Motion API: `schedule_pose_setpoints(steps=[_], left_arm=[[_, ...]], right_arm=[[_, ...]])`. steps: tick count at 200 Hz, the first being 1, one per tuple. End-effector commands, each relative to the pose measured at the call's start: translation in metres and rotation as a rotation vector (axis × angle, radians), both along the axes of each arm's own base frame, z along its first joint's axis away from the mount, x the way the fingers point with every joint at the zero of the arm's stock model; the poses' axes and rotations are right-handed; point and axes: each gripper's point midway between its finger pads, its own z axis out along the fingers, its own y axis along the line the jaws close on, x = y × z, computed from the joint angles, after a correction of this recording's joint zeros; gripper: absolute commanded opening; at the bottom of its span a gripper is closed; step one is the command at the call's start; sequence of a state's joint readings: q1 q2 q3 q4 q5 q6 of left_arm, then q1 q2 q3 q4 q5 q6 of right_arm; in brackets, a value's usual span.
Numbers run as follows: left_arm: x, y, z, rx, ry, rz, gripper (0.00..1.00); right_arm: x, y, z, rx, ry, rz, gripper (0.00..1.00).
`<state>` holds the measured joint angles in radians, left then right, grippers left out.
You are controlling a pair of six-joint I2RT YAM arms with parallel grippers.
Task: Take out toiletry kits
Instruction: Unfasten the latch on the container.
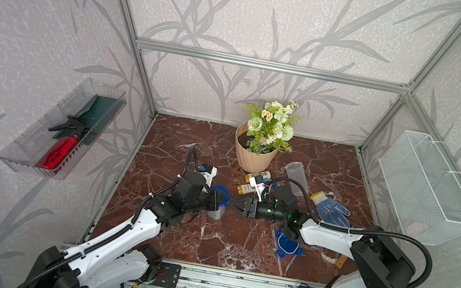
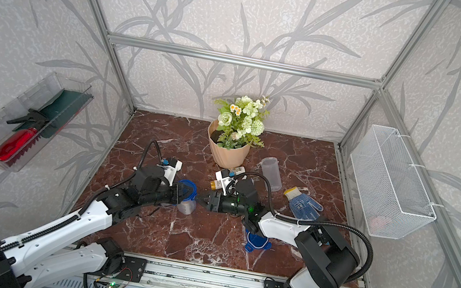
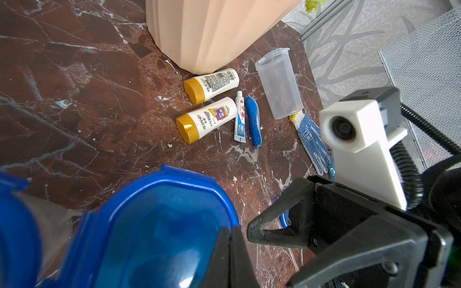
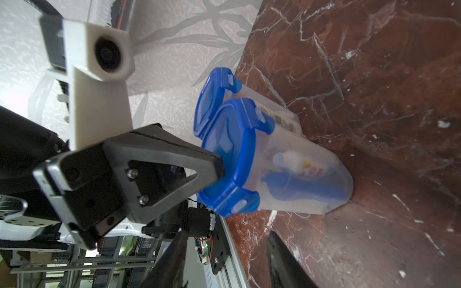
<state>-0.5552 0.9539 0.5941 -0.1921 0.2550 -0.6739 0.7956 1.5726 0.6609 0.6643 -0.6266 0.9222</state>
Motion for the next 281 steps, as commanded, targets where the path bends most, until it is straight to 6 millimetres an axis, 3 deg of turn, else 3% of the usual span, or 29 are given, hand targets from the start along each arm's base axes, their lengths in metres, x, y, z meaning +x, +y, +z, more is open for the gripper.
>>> schedule_pose_setpoints(steps=[1, 45, 70, 75, 99, 182, 281], left_arm=[[-0.044, 0.041, -0.085, 0.230, 0.293, 0.052, 0.00], [-0.046, 0.042, -0.087, 0.229, 0.298, 0.053, 0.00], [-0.047, 0.042, -0.090, 0.226, 0.306, 0.054, 0.00], [-0.047, 0.042, -0.090, 0.223, 0.306, 0.054, 0.00], [-0.048, 0.042, -0.091, 0.220, 0.313, 0.059, 0.00], [-0.054, 0.047, -0.100, 0.213, 0.336, 0.081, 0.00], [-0.064, 0.053, -0.115, 0.218, 0.369, 0.098, 0.00]], right_arm=[[0.001, 0.010, -0.001, -0.018, -0.014, 0.022, 0.53], [0.002, 0.029, 0.007, 0.050, -0.004, 0.068, 0.52], [0.003, 0.035, 0.026, 0.130, -0.031, 0.085, 0.51], [0.004, 0.037, 0.017, 0.122, -0.013, 0.087, 0.51], [0.004, 0.040, 0.023, 0.177, -0.007, 0.099, 0.49], [-0.004, 0.033, 0.062, 0.390, -0.039, 0.129, 0.41], [-0.013, 0.023, 0.087, 0.417, -0.101, 0.137, 0.35]])
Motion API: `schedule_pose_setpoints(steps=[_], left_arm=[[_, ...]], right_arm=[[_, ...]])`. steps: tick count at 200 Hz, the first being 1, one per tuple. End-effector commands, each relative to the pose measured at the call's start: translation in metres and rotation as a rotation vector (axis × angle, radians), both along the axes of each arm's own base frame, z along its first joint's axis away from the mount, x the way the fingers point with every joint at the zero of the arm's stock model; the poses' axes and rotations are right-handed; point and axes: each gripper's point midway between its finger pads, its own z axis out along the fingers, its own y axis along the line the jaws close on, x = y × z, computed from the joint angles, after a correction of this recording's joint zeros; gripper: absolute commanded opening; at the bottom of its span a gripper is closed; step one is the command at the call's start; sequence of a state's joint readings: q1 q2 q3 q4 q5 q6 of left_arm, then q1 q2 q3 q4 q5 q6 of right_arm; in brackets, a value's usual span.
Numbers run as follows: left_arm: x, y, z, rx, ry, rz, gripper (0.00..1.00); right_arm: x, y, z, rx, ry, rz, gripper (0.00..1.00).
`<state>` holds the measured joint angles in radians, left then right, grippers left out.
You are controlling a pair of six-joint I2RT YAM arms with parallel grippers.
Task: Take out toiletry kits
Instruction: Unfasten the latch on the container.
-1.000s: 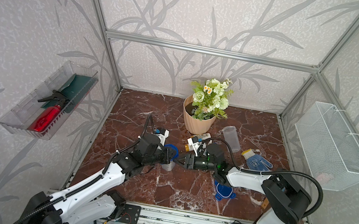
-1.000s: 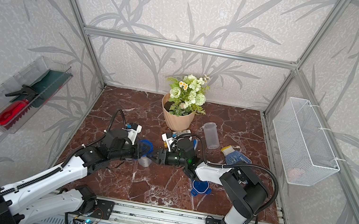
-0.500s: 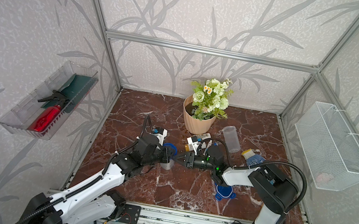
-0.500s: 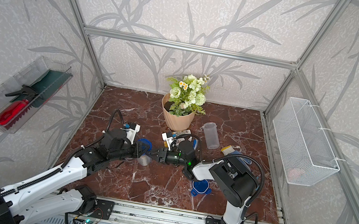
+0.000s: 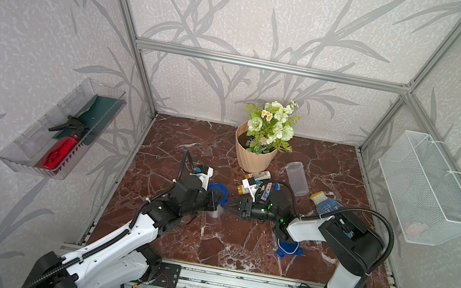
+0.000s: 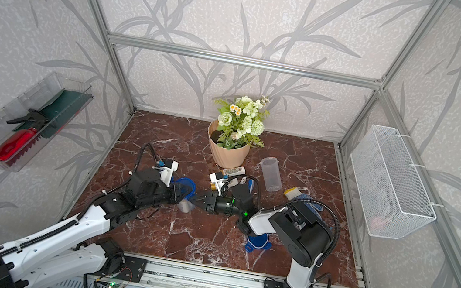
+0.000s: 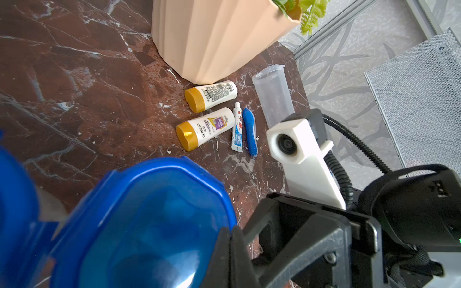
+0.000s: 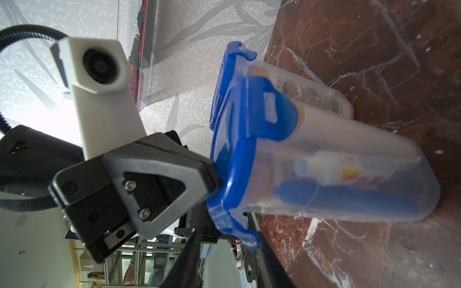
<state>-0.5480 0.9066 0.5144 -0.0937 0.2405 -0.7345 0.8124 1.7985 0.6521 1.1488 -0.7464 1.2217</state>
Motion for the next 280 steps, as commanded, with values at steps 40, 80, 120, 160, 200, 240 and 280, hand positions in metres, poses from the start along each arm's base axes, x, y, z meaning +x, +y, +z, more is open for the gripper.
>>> schedule_pose_setpoints(steps=[40, 80, 120, 160, 200, 240, 280], left_arm=[[-0.067, 0.050, -0.113, 0.271, 0.403, 0.040, 0.00], [-0.059, 0.045, -0.094, 0.256, 0.357, 0.031, 0.00], [-0.040, 0.033, -0.059, 0.239, 0.279, 0.000, 0.00], [-0.017, 0.013, -0.033, 0.201, 0.225, -0.035, 0.00], [0.000, -0.004, -0.002, 0.158, 0.170, -0.065, 0.00], [0.010, -0.007, 0.025, 0.164, 0.116, -0.074, 0.00], [0.013, -0.007, 0.036, 0.170, 0.092, -0.074, 0.00]], right_arm=[[-0.007, -0.005, 0.095, 0.233, -0.256, 0.012, 0.34], [0.001, -0.004, 0.069, 0.085, -0.248, -0.019, 0.33], [0.015, -0.025, 0.021, -0.311, -0.291, -0.095, 0.29], [0.018, -0.035, 0.007, -0.447, -0.302, -0.100, 0.32], [0.029, -0.030, 0.000, -0.481, -0.332, -0.093, 0.42], [0.032, -0.014, 0.011, -0.410, -0.326, -0.059, 0.49], [0.028, -0.004, 0.004, -0.363, -0.275, -0.022, 0.49]])
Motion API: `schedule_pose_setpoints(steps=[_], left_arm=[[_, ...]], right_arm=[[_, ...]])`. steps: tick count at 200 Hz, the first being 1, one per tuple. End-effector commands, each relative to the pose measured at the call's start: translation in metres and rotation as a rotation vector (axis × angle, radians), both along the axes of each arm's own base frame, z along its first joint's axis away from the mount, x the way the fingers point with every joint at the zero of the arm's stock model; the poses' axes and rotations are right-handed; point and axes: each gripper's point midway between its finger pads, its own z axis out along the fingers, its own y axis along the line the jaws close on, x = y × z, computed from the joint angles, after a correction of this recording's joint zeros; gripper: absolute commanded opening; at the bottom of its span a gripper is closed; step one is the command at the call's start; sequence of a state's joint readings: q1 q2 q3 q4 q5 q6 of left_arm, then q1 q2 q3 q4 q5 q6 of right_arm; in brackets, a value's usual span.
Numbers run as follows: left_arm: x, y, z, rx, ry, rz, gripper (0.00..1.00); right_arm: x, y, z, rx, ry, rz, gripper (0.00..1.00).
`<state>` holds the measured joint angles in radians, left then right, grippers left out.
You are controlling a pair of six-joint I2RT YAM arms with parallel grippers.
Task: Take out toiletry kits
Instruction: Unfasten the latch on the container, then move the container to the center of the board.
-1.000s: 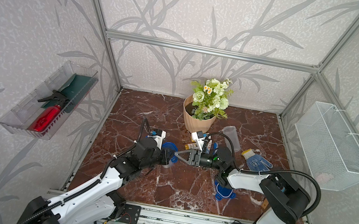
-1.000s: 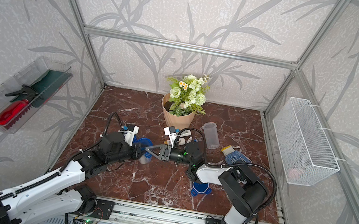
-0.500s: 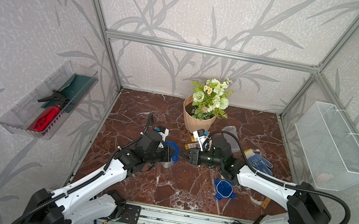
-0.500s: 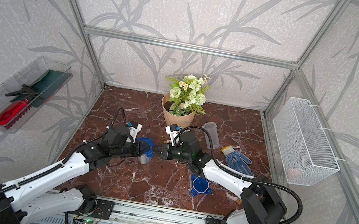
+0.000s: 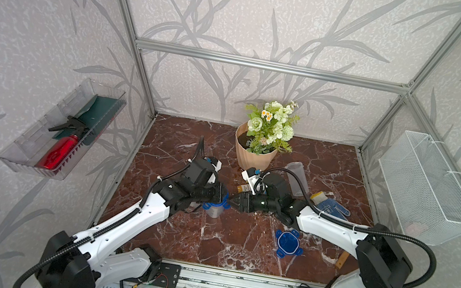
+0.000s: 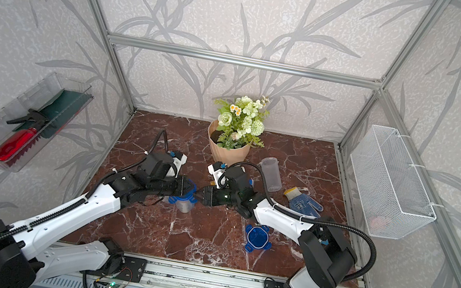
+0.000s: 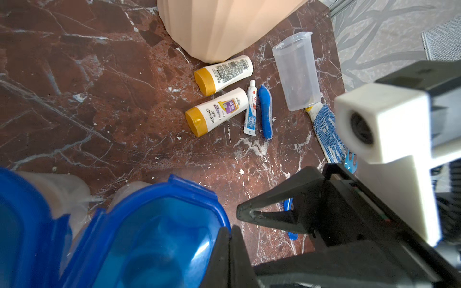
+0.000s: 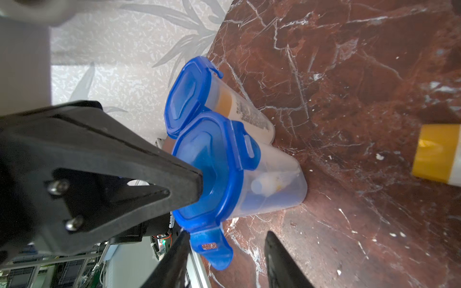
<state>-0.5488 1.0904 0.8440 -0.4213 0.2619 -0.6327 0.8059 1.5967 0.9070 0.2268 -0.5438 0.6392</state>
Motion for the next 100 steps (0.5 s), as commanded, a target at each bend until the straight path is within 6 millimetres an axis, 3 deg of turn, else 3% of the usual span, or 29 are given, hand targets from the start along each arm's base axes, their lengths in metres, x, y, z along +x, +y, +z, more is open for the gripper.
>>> schedule_pose_setpoints(steps=[1, 50, 100], left_arm=[[0.001, 0.005, 0.008, 0.029, -0.014, 0.002, 0.00], [0.000, 0.006, 0.008, 0.037, -0.016, 0.002, 0.00], [-0.001, 0.008, 0.009, 0.042, -0.017, 0.007, 0.00]], right_arm=[[0.000, 0.011, 0.006, 0.056, 0.023, 0.033, 0.49], [-0.006, 0.018, 0.008, 0.160, 0.060, 0.059, 0.42], [-0.008, 0.018, 0.016, 0.214, 0.070, 0.053, 0.19]])
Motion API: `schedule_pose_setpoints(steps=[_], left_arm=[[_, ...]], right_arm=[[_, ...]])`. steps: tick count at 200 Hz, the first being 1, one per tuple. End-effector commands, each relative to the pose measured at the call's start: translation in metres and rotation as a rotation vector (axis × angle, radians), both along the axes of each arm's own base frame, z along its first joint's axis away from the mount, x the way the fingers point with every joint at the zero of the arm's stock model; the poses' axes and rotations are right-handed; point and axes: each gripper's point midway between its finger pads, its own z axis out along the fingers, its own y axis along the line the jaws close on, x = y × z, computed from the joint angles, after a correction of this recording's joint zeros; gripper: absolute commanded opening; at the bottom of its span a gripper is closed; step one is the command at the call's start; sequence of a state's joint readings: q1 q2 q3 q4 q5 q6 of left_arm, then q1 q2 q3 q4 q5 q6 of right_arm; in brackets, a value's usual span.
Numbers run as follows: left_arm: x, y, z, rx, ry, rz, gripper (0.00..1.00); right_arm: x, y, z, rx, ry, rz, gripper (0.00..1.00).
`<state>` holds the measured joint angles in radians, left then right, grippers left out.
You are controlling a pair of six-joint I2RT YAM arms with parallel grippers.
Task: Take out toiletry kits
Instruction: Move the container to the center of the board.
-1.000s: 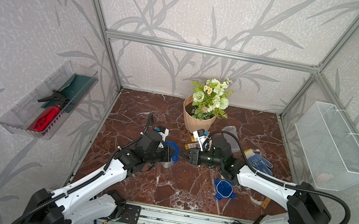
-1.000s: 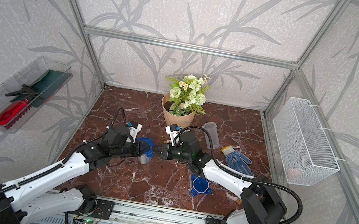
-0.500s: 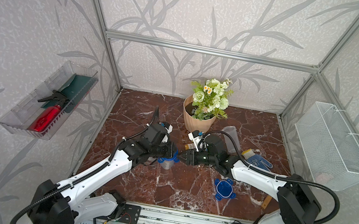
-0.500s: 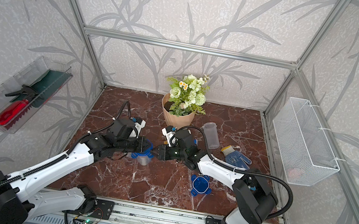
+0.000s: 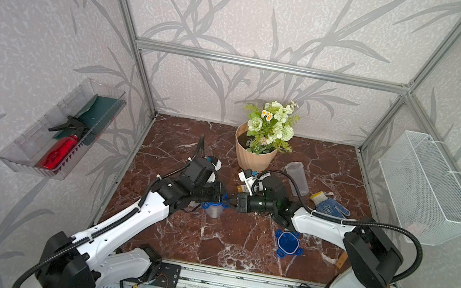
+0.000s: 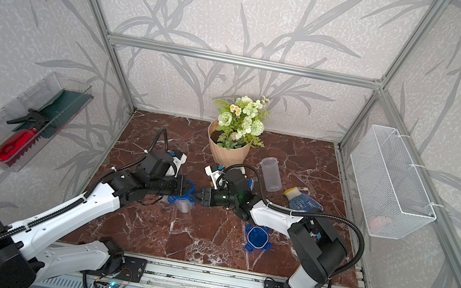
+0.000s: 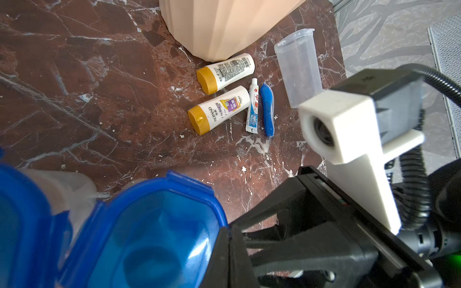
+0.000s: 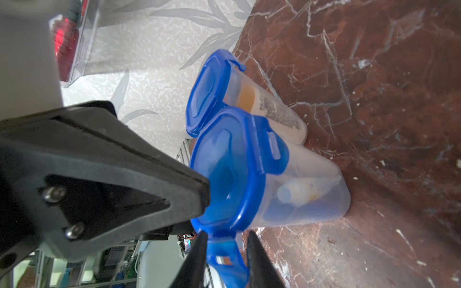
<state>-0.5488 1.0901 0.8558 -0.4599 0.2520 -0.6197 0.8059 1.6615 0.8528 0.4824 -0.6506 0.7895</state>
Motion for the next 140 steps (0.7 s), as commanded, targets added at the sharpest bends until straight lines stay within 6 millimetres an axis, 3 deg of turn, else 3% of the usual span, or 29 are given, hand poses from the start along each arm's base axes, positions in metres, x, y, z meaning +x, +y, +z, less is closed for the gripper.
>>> schedule_pose_setpoints(steps=[1, 63, 140], left_arm=[[0.002, 0.005, 0.011, 0.017, -0.029, 0.008, 0.00], [-0.001, 0.007, 0.008, 0.016, -0.029, 0.011, 0.00], [-0.001, 0.005, 0.007, 0.003, -0.029, 0.004, 0.00]], right_arm=[[-0.002, 0.003, 0.012, 0.066, -0.006, 0.013, 0.18], [-0.005, -0.002, 0.016, 0.083, 0.005, -0.020, 0.00], [-0.007, -0.020, 0.025, 0.072, -0.007, -0.105, 0.00]])
